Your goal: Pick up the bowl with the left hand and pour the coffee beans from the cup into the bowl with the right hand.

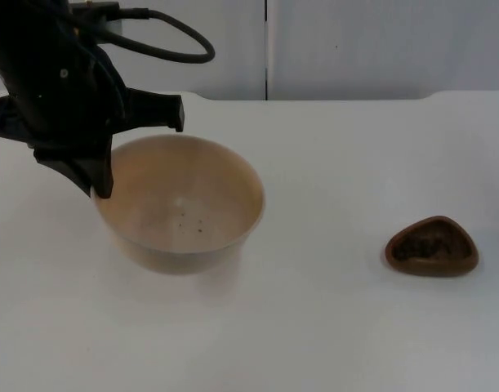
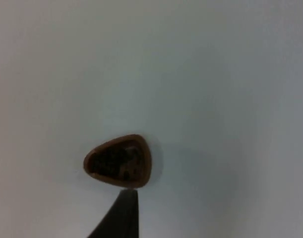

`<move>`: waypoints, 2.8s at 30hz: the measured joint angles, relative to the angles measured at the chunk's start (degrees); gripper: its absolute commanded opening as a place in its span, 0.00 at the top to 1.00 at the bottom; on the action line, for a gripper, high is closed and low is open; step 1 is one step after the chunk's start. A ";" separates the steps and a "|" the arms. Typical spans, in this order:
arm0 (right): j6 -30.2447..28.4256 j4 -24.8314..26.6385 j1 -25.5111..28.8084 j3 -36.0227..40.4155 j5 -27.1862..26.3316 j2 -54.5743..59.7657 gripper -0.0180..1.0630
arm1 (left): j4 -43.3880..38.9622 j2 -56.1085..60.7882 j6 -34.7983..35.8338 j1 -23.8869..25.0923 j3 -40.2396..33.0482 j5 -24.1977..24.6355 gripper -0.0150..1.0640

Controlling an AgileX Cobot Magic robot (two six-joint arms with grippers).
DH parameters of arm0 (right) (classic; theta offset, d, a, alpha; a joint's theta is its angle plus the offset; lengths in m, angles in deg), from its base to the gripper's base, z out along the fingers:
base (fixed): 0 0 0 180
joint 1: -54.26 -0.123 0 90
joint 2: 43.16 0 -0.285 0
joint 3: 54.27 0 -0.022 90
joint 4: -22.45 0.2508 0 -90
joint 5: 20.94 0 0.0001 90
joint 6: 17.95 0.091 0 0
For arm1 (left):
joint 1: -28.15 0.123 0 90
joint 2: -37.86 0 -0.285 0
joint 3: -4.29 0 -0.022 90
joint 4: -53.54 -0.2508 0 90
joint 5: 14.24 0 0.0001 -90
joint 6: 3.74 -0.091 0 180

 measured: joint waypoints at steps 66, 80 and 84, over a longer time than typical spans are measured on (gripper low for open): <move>12.50 -7.50 -5.08 -6.97 -10.37 48.26 0.21 | -0.99 0.00 0.00 0.00 0.00 -0.87 0.99; 12.50 -7.62 -5.08 -6.97 -13.62 50.87 0.24 | -0.99 0.00 0.00 0.00 0.00 -0.87 0.99; 12.50 -7.62 -5.08 -6.97 -14.38 50.95 0.24 | -0.99 0.00 0.00 0.00 0.00 -0.87 0.99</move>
